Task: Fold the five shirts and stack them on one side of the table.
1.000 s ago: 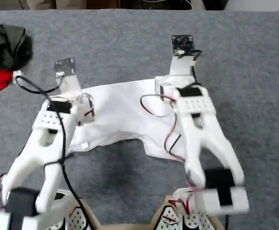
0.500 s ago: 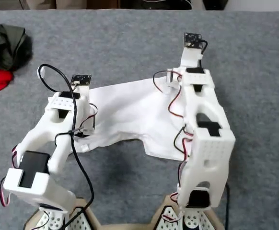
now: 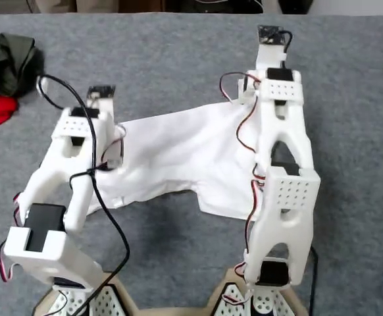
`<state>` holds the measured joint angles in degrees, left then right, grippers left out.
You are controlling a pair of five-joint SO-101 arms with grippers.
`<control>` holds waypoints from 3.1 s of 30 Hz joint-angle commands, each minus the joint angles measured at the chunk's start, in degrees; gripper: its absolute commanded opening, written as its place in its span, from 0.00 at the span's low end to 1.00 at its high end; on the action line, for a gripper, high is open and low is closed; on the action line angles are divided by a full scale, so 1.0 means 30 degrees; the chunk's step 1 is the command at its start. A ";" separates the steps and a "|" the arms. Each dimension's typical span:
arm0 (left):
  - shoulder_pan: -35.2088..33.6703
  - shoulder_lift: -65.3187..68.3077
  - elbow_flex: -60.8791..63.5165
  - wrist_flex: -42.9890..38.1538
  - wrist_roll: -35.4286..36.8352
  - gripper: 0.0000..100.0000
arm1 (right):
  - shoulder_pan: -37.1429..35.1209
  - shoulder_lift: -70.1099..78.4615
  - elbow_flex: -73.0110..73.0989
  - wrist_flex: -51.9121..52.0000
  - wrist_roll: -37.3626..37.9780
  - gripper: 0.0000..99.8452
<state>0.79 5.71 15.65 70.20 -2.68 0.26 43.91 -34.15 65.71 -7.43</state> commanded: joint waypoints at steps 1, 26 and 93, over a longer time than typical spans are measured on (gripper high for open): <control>-0.0498 0.0015 -0.3429 0.0762 -0.0059 0.02 | -0.0689 -0.1392 -0.2330 0.2520 0.0352 0.00; -0.4366 0.9040 -0.8938 -0.2403 -0.0996 0.02 | 0.1011 -0.3179 0.8396 -0.1495 0.0469 0.00; -1.0081 -1.6190 0.9436 0.3399 -0.5480 0.02 | -0.5846 -3.1604 3.5267 0.0234 2.3121 0.29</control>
<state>-28.66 -41.67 44.22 80.40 -18.68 -16.53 -49.63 70.29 70.29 64.40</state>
